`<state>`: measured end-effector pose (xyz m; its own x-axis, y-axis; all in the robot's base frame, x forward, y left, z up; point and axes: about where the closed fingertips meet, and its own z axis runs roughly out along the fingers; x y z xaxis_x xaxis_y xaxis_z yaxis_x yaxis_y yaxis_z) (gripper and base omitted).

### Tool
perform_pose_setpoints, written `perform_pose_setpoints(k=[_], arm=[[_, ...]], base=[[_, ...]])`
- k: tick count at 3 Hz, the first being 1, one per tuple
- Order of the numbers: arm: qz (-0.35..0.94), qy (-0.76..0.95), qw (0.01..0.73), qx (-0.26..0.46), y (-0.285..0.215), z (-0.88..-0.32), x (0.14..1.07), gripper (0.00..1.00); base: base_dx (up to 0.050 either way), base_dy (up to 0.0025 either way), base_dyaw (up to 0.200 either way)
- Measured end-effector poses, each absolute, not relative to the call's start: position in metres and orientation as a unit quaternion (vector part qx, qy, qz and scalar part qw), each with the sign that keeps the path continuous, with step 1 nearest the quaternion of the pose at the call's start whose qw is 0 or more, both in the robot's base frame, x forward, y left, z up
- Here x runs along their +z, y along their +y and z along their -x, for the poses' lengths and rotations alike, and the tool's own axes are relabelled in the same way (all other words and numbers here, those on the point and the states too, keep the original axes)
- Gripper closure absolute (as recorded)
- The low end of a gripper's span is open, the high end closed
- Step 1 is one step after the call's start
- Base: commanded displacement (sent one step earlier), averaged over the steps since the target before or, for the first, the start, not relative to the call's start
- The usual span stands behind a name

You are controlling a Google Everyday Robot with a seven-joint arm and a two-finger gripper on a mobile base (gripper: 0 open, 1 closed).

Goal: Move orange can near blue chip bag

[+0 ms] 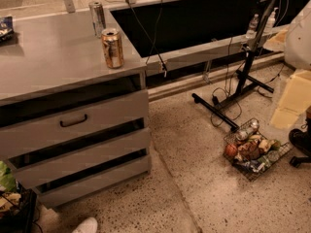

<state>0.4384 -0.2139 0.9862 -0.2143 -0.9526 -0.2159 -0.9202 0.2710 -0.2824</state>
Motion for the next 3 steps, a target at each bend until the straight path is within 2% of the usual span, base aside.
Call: perform_pose_setpoints(k=[3], arm=[[0.602, 0.778, 0.175, -0.046, -0.2139, -0.4384, 0.9862, 0.00]], base=[[0.000, 0.00003, 0.099]])
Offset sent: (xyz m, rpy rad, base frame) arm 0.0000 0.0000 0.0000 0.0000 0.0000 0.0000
